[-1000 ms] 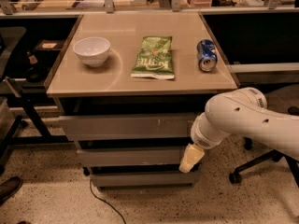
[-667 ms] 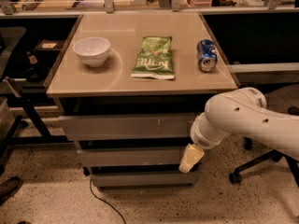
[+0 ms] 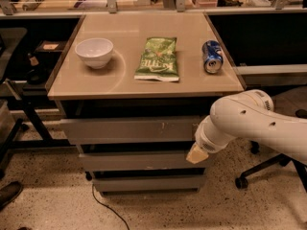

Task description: Close top drawer

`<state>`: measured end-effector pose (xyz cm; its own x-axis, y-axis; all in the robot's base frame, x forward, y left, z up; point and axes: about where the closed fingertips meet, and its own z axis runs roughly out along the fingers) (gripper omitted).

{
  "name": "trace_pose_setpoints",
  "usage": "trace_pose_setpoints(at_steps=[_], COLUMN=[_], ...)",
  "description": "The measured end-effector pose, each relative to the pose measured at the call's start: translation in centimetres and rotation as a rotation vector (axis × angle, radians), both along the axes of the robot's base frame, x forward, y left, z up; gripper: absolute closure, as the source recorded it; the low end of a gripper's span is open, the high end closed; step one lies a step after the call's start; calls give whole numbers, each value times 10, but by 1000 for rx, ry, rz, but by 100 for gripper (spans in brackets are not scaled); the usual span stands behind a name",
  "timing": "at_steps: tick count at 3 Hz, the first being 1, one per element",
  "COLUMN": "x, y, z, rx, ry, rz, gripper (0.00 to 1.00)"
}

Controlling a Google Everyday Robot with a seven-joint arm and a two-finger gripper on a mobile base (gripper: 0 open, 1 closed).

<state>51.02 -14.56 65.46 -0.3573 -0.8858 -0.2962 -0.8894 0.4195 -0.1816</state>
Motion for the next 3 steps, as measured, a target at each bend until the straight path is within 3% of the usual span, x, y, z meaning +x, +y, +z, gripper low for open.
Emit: trace_pose_setpoints(at_steps=[2,3], x=[29,50], y=[0,-4], z=[-2,-2], rx=[-9,-23], ry=[-42,-70], rz=[-11,-23], gripper=[88,100])
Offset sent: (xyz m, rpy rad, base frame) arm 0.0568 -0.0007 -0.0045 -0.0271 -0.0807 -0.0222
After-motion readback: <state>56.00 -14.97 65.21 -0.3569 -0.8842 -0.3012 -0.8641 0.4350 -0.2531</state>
